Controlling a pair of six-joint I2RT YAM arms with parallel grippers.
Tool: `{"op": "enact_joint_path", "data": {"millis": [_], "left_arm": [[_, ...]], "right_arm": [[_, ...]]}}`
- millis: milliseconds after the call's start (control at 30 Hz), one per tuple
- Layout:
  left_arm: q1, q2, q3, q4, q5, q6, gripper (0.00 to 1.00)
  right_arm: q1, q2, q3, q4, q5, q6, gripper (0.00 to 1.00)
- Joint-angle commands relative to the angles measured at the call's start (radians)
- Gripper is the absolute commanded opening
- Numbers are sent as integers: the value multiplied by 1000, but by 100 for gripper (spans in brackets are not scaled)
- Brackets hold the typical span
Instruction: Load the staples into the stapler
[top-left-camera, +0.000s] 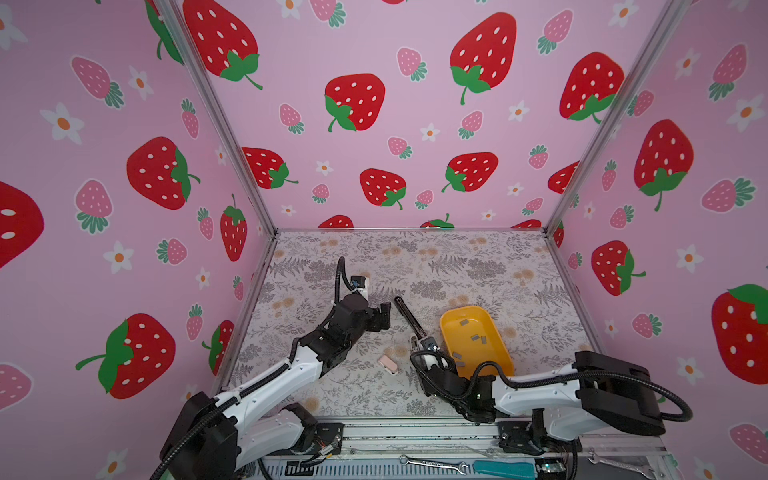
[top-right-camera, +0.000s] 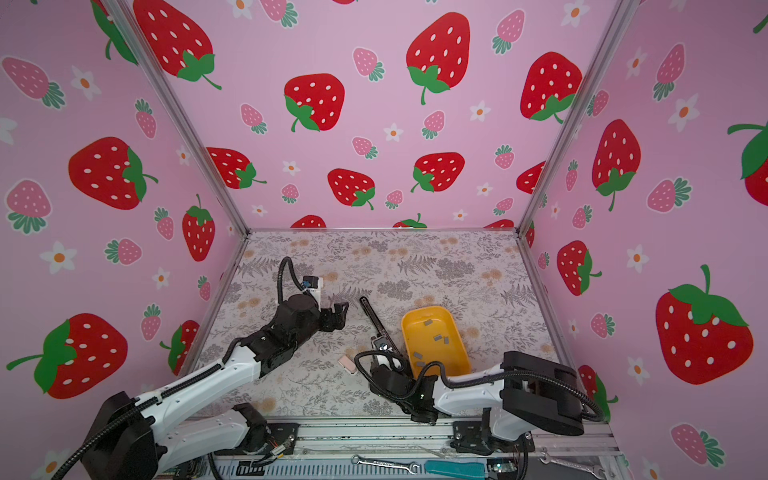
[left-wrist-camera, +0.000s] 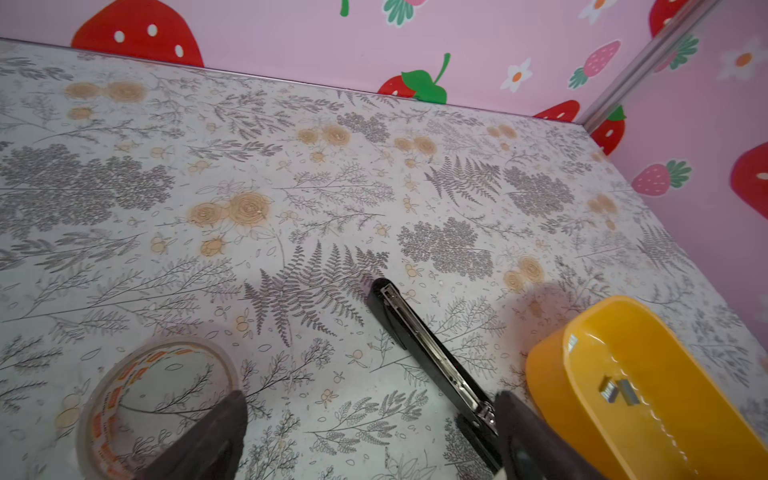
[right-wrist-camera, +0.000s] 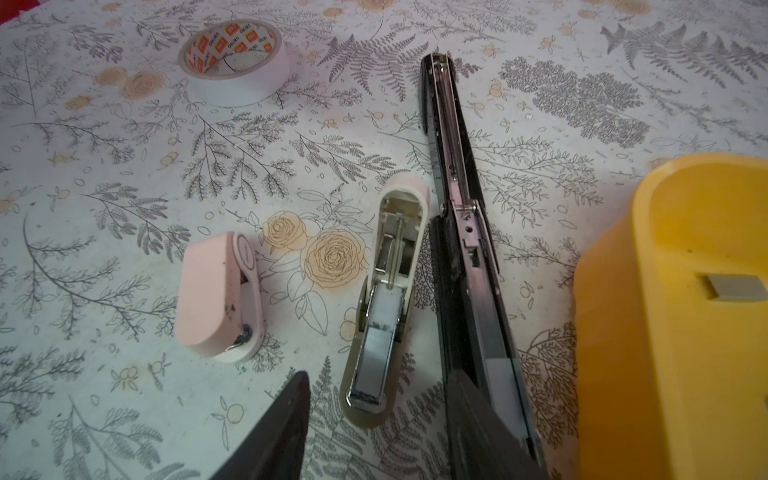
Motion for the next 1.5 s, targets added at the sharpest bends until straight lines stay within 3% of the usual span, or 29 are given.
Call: {"op": "enact_joint_path", "data": {"millis": [0, 700, 933, 1267, 1467], "left_arm": [[3, -23, -31, 87, 75, 32, 94], [2, -111, -107, 83, 61, 18, 94], [4, -100, -140, 99, 1, 26, 93], [19, -71, -172, 135, -15, 33, 93], [75, 54, -185, 220, 37, 37, 89]], "right_arm": [[7, 6, -3, 25, -39, 44, 56], [-5, 202, 32, 49, 0, 94, 56], [-7, 263, 21, 110, 16, 83, 52], [-7, 315, 4, 180, 13, 41, 35], [-7, 327, -19, 270, -8, -21, 23]]}}
